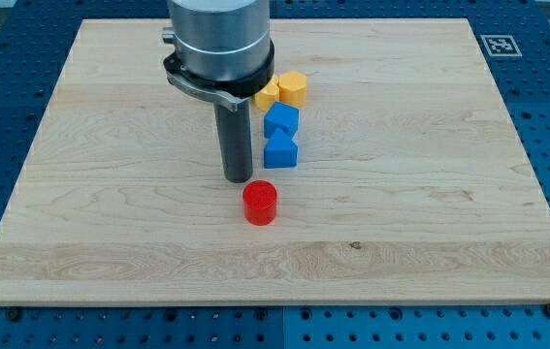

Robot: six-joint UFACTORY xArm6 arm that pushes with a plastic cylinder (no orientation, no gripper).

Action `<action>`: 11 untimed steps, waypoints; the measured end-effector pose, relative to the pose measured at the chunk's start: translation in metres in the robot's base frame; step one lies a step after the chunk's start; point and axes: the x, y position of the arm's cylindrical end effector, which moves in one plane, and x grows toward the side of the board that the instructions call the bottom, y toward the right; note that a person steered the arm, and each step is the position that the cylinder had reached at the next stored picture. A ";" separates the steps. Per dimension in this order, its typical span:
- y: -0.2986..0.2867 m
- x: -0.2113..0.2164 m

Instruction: Slightly push the green star and red star upwards

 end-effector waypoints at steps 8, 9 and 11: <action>-0.037 -0.117; -0.061 -0.117; -0.075 -0.118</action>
